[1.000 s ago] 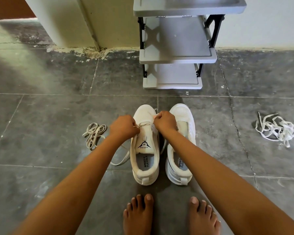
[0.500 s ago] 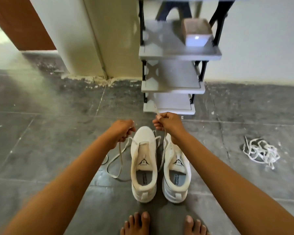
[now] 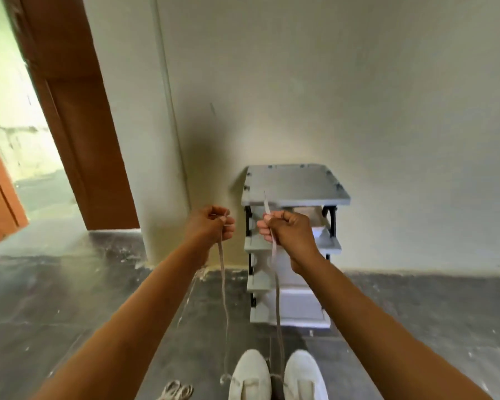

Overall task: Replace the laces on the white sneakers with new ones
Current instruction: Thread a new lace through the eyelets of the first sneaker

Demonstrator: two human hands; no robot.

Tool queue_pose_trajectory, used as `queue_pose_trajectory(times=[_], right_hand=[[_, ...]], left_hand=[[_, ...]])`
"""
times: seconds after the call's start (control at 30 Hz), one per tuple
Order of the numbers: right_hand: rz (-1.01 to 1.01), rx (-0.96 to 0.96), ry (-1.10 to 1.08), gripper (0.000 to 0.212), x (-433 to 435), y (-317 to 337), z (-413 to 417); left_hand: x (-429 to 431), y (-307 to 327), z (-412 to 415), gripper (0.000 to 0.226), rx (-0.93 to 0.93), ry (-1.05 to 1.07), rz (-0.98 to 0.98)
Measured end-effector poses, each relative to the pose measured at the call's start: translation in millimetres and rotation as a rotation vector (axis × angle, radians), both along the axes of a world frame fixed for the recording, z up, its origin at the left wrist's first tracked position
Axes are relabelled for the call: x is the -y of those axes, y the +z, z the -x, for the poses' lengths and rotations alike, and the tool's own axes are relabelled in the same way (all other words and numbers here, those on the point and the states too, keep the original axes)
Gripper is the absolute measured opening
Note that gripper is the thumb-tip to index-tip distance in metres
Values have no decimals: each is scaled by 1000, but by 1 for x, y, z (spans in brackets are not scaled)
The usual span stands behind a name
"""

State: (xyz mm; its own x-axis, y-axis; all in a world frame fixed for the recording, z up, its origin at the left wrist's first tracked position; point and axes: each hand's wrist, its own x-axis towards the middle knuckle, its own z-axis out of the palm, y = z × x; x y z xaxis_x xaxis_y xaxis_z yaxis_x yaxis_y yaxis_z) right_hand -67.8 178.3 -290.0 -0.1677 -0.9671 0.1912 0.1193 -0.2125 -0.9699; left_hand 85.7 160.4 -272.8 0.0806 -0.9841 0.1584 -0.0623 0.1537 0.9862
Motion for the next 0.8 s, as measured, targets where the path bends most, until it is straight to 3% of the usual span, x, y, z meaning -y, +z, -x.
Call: queue_pose_trajectory(times=[0.37, 0.8], right_hand=[[368, -203, -130, 7, -10, 114, 1], [406, -422, -157, 10, -6, 136, -11]], left_hand=[[-20, 129, 17, 10, 157, 53, 372], [-26, 134, 12, 9, 228, 111, 400]])
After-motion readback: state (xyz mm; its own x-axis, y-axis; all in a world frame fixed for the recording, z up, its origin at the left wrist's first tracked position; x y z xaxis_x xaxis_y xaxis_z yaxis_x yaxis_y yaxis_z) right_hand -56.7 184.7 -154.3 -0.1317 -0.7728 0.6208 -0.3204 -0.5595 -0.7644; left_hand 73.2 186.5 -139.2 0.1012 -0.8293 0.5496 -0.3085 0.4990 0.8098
